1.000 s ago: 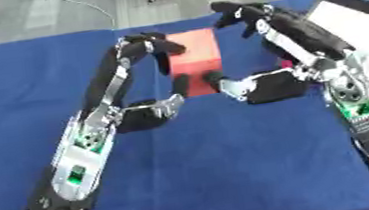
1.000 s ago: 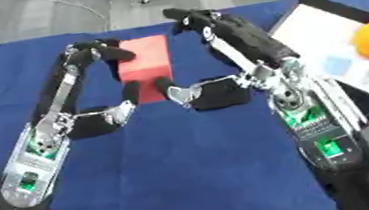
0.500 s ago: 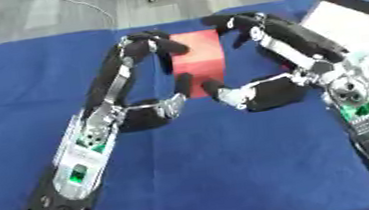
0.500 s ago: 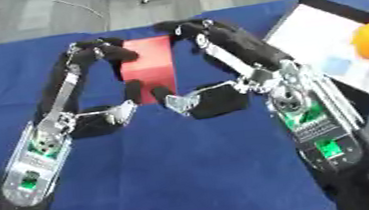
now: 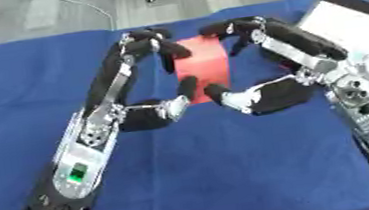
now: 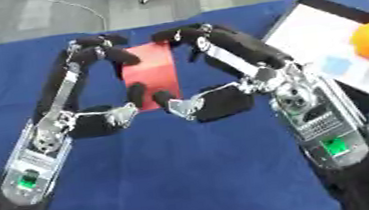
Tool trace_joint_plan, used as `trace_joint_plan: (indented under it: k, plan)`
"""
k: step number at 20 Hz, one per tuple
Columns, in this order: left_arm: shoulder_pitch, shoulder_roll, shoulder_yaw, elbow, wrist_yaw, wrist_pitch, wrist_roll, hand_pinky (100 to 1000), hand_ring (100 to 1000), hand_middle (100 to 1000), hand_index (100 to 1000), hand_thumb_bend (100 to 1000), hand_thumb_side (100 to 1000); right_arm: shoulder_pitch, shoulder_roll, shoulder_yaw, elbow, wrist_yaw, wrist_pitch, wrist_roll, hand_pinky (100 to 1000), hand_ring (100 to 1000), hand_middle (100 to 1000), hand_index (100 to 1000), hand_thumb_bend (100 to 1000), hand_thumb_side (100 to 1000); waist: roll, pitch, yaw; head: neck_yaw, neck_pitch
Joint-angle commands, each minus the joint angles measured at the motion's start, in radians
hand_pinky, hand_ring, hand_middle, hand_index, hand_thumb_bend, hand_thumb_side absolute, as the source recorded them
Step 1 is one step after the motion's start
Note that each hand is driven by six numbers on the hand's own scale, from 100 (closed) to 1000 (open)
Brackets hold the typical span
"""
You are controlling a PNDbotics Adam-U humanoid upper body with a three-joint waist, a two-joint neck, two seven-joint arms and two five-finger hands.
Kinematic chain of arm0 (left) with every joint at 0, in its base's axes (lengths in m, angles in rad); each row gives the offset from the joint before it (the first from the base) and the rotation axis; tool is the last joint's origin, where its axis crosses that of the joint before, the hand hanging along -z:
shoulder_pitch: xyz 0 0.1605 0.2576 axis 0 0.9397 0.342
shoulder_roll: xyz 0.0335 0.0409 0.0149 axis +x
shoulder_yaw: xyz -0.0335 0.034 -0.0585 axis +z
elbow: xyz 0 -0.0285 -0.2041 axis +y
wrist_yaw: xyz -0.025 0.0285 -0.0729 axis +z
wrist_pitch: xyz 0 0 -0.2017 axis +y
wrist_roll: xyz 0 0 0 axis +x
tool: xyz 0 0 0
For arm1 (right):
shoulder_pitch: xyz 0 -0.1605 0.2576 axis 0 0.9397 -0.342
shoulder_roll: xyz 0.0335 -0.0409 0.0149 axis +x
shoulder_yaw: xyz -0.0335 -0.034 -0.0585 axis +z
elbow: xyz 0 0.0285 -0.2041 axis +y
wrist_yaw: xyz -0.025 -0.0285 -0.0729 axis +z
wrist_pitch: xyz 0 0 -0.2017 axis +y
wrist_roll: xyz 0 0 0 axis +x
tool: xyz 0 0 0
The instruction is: Pick up the objects with one hand, pass them to the other hand, and then place them into the box on the other side of the table.
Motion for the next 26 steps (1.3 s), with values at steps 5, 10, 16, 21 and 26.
trace_joint_plan:
  k: [5,10,16,21,26]
  plan:
    - [-0.027,0.008,-0.001,-0.015,0.003,0.005,-0.003,761,437,339,456,155,251,-0.01,-0.005,0.003,-0.021,-0.039,0.046,-0.124,583,728,383,601,126,259,-0.015,-0.029,-0.001,-0.004,-0.002]
    - [-0.025,0.007,-0.002,-0.014,0.004,0.007,-0.009,765,455,369,485,196,266,-0.01,-0.005,0.001,-0.021,-0.045,0.081,-0.243,511,656,253,446,100,100,-0.015,-0.028,0.0,-0.005,-0.002]
    - [-0.021,0.003,0.004,-0.006,-0.003,0.01,-0.024,780,494,454,568,459,400,-0.01,-0.004,0.004,-0.018,-0.04,0.109,-0.367,481,620,204,387,100,100,-0.015,-0.028,0.0,-0.007,-0.002]
    - [-0.021,-0.002,0.015,0.003,-0.024,0.014,-0.044,800,537,512,643,675,477,-0.009,-0.004,0.004,-0.019,-0.018,0.102,-0.379,484,619,192,358,100,100,-0.015,-0.027,0.001,-0.008,-0.002]
    - [-0.025,-0.01,0.035,0.015,-0.047,0.022,-0.063,812,562,544,703,758,500,-0.008,-0.005,0.002,-0.023,0.006,0.089,-0.374,488,619,188,342,100,100,-0.016,-0.027,0.001,-0.012,-0.002]
